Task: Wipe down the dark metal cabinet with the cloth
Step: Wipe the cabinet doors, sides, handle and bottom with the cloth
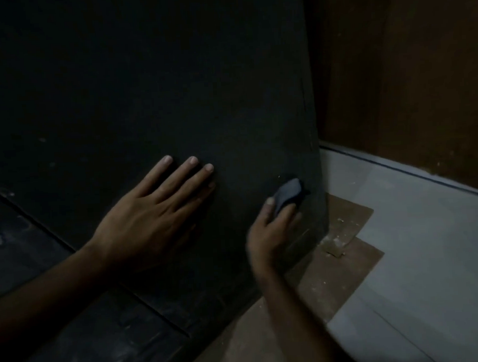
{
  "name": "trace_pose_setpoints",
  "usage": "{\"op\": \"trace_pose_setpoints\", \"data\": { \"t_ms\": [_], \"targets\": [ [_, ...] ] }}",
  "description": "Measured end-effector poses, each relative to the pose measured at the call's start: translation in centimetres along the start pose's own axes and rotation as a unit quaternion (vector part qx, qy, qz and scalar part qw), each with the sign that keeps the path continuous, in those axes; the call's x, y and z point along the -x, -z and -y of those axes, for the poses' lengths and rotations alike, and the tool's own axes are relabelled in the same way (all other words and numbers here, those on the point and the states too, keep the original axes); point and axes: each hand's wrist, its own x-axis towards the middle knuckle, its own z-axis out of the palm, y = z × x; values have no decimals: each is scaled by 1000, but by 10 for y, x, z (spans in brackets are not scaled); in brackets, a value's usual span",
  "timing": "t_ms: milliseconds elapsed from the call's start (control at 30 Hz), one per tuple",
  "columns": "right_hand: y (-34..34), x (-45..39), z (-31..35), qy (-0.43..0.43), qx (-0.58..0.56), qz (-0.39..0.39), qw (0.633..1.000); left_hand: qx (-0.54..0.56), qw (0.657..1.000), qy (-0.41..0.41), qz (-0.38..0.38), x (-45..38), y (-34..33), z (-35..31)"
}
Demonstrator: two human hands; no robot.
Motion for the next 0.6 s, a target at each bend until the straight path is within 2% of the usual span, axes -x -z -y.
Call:
{"op": "trace_pose_setpoints", "data": {
  "t_ms": [100,133,167,267,300,333,400,467,533,600],
  "targets": [
    [-2,54,-21,150,-54,48,986,5,1000,-4,-15,2,1,0],
    [1,50,-31,145,-57,43,987,6,1000,-5,-17,2,2,0],
    [6,32,-38,100,-59,30,993,6,1000,-8,-16,3,2,1],
    [12,-52,-45,-113,-68,-10,991,9,1000,-12,-8,5,-1,2],
    [12,-73,-39,-137,-76,-2,988,10,1000,-12,-6,5,-2,2],
    [12,-81,-29,-110,-62,-9,992,11,1000,-9,-5,5,-3,1],
    [12,-62,-15,30,-75,-17,997,15,1000,3,-8,6,-6,-1],
    [2,-27,-35,101,-78,40,991,23,1000,4,-3,7,-5,-1],
    [2,-14,-66,81,-20,70,994,22,1000,2,6,8,-4,1],
    [13,-41,-75,-24,35,80,996,18,1000,-5,12,8,-2,1]
  ]
}}
